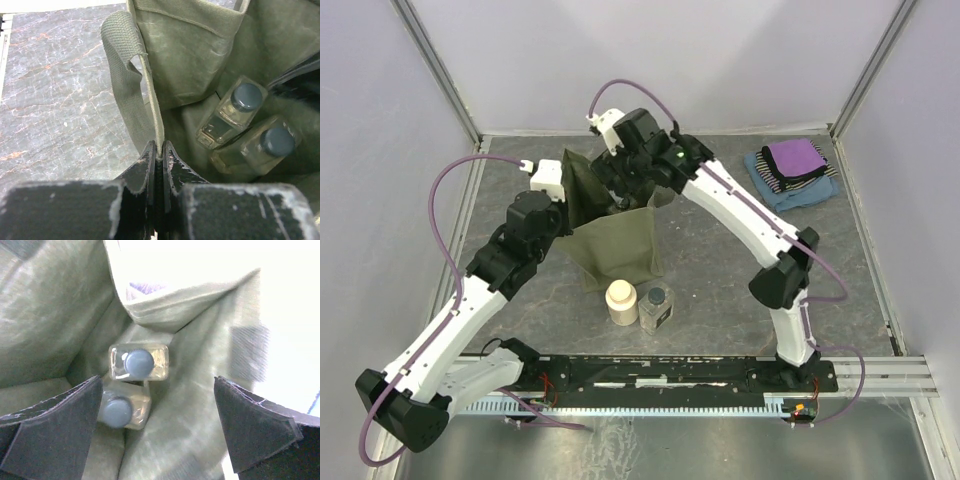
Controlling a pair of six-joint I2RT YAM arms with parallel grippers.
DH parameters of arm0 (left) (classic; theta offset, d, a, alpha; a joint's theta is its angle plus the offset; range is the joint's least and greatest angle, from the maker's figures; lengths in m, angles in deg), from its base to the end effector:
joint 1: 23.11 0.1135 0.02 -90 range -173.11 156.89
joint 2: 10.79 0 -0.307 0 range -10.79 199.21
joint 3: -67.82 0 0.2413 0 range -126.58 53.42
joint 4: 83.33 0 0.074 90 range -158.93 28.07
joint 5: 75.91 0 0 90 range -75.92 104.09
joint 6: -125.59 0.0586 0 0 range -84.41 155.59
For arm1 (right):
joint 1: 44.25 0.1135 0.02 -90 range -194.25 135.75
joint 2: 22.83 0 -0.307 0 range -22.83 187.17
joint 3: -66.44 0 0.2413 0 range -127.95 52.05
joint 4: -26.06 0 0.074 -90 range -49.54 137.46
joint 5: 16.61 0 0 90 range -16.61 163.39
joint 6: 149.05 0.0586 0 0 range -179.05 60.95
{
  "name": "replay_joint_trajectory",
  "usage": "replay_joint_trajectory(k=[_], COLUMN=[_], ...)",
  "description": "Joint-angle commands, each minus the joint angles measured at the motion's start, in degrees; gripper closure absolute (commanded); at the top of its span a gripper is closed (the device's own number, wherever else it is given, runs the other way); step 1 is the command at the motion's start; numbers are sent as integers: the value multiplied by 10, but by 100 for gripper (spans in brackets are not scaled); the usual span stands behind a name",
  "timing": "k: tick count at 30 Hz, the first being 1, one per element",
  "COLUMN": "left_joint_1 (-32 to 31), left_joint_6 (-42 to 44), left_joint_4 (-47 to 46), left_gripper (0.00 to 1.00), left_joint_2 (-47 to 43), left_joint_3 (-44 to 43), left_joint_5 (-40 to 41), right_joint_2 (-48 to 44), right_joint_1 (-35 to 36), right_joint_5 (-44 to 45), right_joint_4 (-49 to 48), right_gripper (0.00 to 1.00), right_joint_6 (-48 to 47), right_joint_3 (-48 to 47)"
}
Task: Place the personal care products into the canvas bag
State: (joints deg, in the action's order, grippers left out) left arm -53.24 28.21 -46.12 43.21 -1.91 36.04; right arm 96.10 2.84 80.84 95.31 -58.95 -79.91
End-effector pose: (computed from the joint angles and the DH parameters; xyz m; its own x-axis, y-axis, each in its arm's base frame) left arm 0.1764 -0.0771 0.3803 -0.3352 0.0568 -0.9404 0.1227 0.9923 0.0162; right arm 0.3331 0.3472 0.4052 -0.4552 -0.4872 -0.7453 -0.6597 0.7467 -0.0852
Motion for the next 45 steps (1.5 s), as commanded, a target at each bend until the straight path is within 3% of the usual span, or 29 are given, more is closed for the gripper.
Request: replay_joint_trajectory(k=[1,6,18,25,36,45], left_joint_1=[0,0,0,0,0,0], left_joint_6=[17,18,33,35,32,29], left_joint_4=[-46,-49,-59,-65,-58,-52], left_gripper=[90,90,90,90,90,90], left_joint_2=[4,7,20,29,30,32], left_joint_3=[-17,-17,-19,-25,-27,-26], left_joint_5=[-2,4,16,14,14,5], right_joint_2=[-98,-177,-407,-437,-450,-405], right_joint_1=[-2,-2,-2,40,152,175], right_joint_5=[35,51,-56,-132,-82,-39], right_joint_4=[-33,-13,-3,19,-13,-78], right_gripper=[0,0,0,0,0,0], right_joint_6=[-8,-8,95,155,191,164], right_joint_3=[-17,31,341,414,525,568])
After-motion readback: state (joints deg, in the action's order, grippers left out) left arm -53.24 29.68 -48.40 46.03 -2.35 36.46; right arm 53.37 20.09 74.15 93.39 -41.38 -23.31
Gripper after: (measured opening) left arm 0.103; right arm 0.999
